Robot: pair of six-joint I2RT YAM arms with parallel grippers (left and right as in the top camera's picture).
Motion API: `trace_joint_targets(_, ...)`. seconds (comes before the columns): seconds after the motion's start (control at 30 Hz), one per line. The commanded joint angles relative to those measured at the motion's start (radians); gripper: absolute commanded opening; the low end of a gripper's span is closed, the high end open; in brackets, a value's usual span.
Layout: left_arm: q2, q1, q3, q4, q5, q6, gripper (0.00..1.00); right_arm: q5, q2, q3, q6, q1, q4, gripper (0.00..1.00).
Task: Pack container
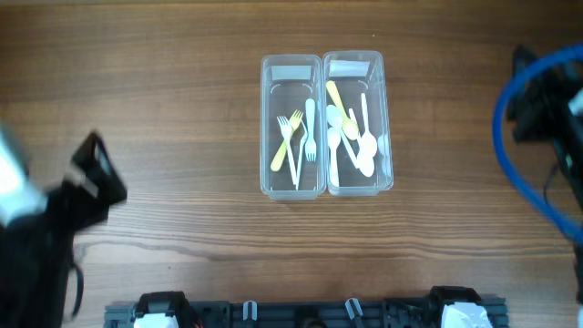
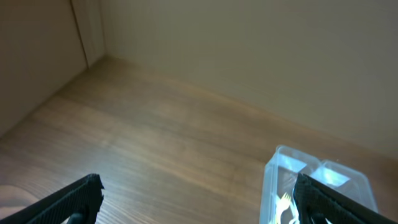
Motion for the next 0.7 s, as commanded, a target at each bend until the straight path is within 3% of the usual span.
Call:
trace_joint_targets(0.0,-0.076,0.006,-0.005,-0.037,-0.026,-0.002,1.00,0.031,-0.035,-0.010,-0.017,0.003,-0.028,1.00)
trace_joint_targets(0.23,-0.102,0.006,-0.009,-0.115,-0.099,-0.002,1.00,0.031,-0.038,-0.011,-0.018,0.003,-0.056,1.00)
trace_joint_targets(0.67,-0.101,0.006,-0.021,-0.150,-0.101,-0.002,1.00,0.031,0.100,-0.011,-0.018,0.003,-0.057,1.00)
